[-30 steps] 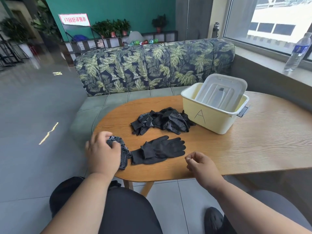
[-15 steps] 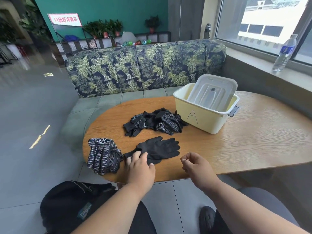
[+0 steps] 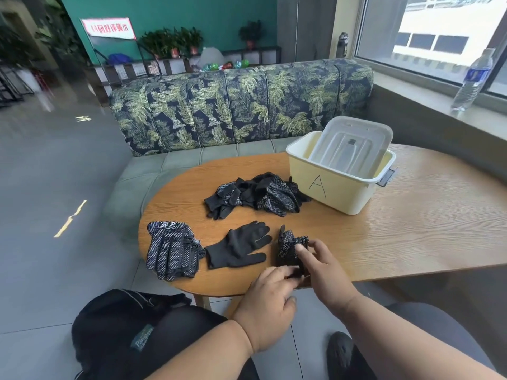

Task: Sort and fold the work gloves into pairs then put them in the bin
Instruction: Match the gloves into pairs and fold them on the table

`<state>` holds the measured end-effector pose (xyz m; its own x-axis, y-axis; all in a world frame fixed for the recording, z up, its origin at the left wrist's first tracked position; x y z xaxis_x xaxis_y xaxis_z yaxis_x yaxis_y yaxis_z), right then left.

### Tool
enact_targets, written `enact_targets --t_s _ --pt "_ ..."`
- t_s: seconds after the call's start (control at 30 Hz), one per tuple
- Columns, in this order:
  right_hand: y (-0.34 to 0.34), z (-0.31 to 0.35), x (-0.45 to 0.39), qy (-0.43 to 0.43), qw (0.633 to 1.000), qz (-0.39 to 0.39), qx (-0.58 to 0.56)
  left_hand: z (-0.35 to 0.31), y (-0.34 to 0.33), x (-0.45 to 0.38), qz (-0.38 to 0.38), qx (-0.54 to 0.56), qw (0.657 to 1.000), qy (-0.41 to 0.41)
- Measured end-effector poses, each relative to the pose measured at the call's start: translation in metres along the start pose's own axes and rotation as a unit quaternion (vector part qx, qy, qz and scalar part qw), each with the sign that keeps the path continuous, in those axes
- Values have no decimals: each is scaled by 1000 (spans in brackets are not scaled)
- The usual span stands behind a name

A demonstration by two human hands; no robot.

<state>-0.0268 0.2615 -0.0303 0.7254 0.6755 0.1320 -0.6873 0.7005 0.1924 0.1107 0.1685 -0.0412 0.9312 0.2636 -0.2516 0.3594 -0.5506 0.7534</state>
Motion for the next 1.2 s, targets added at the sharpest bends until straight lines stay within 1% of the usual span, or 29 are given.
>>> enact_targets --t_s 0.03,0.1,0.17,0.23,0.27,0.3,0.37,0.4,0.47,0.6,0.7,0.77,0.93,1.03,1.1,1.2 --pt "1 -2 -1 -5 1000 -2 4 0 0 0 1 13 1000 0" --pt "2 -5 -3 -24 1000 -10 5 2 2 0 -18 55 998 28" --pt "3 -5 -3 -49 999 -18 -6 8 8 -1 -74 71 992 70" --pt "5 -6 -4 -60 998 -17 -11 19 19 -2 -145 39 981 121" --pt "7 -6 -5 -63 998 -17 -14 25 26 -2 -170 15 972 158" --pt "8 -6 -6 -67 997 -21 -21 30 33 -3 -179 -9 962 204" --pt "10 -6 -7 -74 996 -31 -37 42 44 -1 -149 -65 941 298" --pt "10 -4 -7 -76 996 -32 -42 48 47 1 -120 -104 931 328" --pt "12 -4 -9 -75 996 -26 -47 57 49 3 -77 -160 918 355" --pt "16 2 -8 -75 995 -6 -62 68 55 -3 -65 -199 913 349" --pt "18 9 -5 -66 996 7 -62 69 57 -10 -55 -195 918 340" --pt "21 13 -3 -55 998 4 -26 67 57 -13 -46 -196 922 332" --pt "27 17 -3 4 992 -15 128 66 60 -13 -35 -226 927 296" --pt "30 18 -5 31 979 -18 203 65 64 -11 -79 -218 932 278" --pt "32 20 -6 59 963 -22 260 63 68 -11 -138 -217 934 246" --pt "31 26 -6 118 935 -52 332 57 82 -14 -217 -228 923 220"
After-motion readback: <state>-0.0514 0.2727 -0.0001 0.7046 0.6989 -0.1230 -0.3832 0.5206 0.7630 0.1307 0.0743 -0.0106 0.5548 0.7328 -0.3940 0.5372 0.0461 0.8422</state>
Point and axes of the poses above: each hand's wrist, its own x-axis away from the middle knuckle, its own y-axis out of the back of the hand, z = x × y, the point moved 1 cm from there along -x, towards the middle knuckle, and after that the axes turned 6 degrees about x, right-handed, at the moved point
